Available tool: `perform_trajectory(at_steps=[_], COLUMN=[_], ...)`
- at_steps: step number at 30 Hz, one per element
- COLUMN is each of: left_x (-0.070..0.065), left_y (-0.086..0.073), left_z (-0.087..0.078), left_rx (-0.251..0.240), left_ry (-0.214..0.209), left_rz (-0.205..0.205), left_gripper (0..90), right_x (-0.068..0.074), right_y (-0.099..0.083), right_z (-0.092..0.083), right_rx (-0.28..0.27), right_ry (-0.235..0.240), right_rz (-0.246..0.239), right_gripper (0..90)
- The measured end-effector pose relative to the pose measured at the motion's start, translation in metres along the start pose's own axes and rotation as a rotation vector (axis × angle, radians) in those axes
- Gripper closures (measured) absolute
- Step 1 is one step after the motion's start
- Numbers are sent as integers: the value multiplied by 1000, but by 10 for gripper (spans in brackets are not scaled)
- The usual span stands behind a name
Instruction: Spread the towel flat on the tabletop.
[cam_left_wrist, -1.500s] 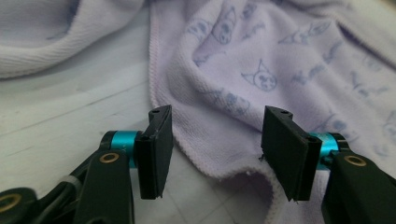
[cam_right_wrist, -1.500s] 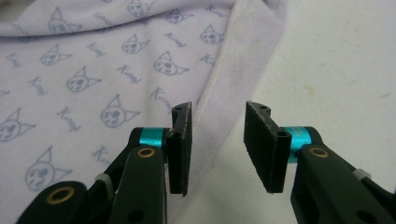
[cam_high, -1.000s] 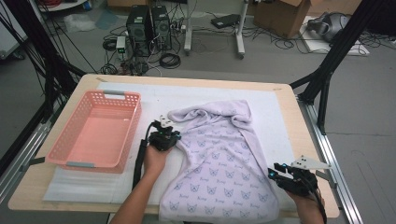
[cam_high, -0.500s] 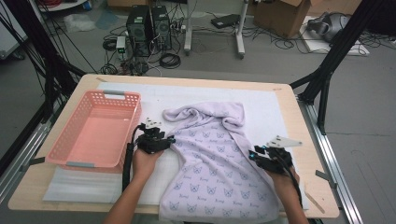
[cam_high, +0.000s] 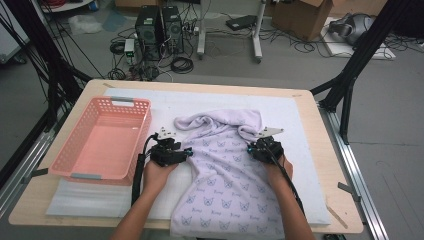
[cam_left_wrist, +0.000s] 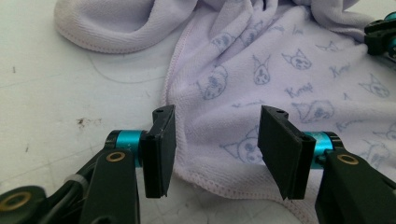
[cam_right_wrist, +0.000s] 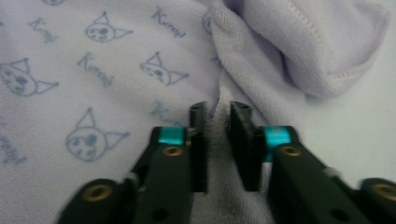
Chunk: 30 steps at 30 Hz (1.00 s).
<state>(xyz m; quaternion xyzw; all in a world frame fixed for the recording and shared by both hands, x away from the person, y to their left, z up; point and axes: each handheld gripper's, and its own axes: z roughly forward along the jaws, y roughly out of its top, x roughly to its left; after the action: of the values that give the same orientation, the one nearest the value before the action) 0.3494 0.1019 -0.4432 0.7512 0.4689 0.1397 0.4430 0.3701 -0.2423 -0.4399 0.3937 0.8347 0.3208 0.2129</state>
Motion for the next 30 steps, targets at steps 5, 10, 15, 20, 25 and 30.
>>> perform_trajectory(at_steps=[5, 10, 15, 20, 25, 30], left_x=[-2, -5, -6, -6, -8, -10], left_y=[0, -1, -1, -1, -1, 1], left_z=[1, 3, 4, 5, 4, -3], left_rx=[5, 9, 19, 21, 22, 10], left_ry=[-11, -18, -17, -13, -14, -11], left_rz=[0, 4, 15, 19, 19, 30], left_gripper=[477, 481, 484, 493, 485, 470], right_x=[-16, -21, -24, -31, -60, -89], right_y=[1, -1, -2, -3, -16, -41], right_z=[-6, -7, -4, -11, -28, -47], right_rx=[-9, -9, -16, -19, -15, -36], right_ry=[6, 27, 25, -144, -348, -420], right_rz=[72, 93, 92, 90, 192, 355], right_gripper=[836, 755, 787, 858, 849, 738])
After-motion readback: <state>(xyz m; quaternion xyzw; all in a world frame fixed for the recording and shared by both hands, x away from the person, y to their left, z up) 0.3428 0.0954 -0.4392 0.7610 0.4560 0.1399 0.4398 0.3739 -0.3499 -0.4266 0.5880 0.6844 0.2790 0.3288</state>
